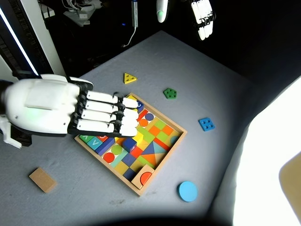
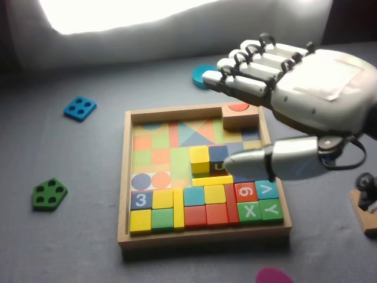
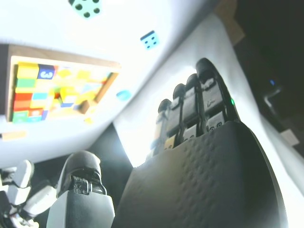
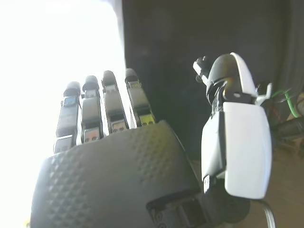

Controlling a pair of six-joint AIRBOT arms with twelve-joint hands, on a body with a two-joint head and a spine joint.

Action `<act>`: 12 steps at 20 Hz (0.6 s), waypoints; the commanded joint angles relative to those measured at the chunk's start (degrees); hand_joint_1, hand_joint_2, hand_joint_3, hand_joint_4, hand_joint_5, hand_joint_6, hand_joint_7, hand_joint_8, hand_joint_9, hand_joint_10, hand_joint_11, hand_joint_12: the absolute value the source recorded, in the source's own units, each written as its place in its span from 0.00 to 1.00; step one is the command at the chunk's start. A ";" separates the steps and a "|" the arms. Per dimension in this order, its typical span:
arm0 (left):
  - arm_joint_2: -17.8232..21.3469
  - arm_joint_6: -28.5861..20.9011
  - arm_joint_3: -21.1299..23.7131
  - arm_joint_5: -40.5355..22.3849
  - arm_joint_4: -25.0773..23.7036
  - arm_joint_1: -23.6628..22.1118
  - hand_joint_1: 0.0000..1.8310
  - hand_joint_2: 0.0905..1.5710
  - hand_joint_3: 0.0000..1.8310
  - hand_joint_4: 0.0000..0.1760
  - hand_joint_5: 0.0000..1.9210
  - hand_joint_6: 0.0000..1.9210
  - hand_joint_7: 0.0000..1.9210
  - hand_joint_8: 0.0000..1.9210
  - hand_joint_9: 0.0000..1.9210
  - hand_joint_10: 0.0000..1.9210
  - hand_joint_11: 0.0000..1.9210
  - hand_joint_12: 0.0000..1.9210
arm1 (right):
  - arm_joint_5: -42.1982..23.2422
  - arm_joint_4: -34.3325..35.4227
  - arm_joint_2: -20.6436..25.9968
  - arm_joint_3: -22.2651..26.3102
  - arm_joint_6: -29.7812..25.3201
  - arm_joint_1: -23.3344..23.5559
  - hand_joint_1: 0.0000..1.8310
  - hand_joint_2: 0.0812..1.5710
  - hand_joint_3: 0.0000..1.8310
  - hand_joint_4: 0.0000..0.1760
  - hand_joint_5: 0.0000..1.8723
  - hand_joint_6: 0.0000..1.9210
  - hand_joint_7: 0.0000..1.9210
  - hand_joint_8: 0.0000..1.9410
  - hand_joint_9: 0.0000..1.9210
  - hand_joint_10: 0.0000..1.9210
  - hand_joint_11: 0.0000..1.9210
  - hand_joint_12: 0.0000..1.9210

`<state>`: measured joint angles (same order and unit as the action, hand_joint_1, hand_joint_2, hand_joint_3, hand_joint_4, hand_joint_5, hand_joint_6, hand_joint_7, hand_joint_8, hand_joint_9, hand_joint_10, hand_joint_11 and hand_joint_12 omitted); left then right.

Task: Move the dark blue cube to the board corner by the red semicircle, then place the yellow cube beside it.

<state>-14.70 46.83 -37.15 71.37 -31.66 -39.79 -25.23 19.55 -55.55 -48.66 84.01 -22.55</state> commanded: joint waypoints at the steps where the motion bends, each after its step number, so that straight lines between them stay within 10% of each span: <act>1: 0.00 0.00 -0.21 -4.81 -1.37 -0.66 0.03 0.70 0.00 0.34 0.00 0.00 0.01 0.00 0.00 0.00 0.00 0.16 | -7.45 0.32 -0.77 -0.48 0.96 0.05 0.00 0.65 0.01 0.32 0.14 0.03 0.00 0.00 0.00 0.00 0.00 0.00; 12: 0.00 -0.03 -0.09 -4.81 -1.37 -0.68 0.02 0.69 0.00 0.38 0.01 0.00 0.01 0.00 0.01 0.00 0.00 0.17 | -9.80 11.04 -11.31 -7.81 14.63 -3.46 0.00 0.67 0.00 0.25 0.38 0.02 0.05 0.00 0.00 0.00 0.00 0.00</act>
<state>-14.70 46.81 -37.36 71.40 -31.77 -39.77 -29.19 32.10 -67.31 -56.49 98.56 -26.44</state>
